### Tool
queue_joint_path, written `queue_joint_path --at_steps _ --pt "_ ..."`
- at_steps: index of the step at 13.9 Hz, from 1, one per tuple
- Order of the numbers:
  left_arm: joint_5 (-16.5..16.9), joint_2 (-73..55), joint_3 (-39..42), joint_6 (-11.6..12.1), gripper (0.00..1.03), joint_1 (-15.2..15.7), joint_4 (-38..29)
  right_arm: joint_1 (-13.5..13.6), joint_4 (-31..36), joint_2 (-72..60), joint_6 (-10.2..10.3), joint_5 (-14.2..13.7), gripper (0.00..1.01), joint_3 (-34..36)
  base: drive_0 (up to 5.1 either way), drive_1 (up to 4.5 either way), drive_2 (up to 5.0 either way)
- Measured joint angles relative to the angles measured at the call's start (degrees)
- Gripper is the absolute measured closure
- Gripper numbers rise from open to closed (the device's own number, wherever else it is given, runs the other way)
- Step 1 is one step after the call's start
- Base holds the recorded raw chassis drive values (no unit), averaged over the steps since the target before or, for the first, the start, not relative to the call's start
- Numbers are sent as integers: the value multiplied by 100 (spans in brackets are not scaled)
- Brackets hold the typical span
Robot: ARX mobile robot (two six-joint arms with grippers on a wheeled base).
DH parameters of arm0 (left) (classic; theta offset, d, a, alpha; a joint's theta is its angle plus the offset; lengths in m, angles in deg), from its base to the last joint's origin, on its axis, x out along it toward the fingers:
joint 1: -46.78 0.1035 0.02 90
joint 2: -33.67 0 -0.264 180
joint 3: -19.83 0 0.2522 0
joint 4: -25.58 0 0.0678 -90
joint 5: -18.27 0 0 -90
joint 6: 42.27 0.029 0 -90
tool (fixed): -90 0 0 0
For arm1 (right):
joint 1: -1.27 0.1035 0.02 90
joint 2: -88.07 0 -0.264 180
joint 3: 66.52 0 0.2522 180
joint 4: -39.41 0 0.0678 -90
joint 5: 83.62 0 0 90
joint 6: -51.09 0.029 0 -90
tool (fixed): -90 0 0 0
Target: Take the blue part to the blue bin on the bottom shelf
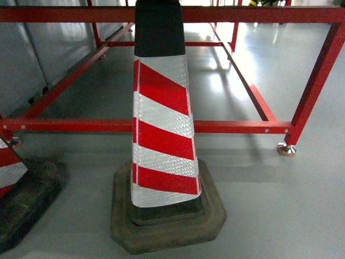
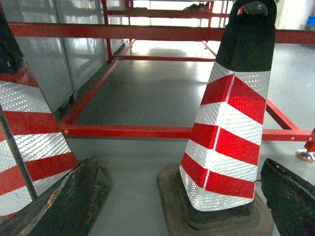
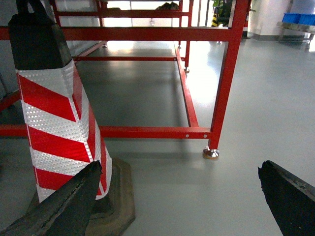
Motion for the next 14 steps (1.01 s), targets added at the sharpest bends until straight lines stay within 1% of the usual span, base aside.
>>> queue_joint_path --at_steps 14 --pt "0 0 0 0 5 0 0 0 -2 0 0 0 3 0 0 0 0"
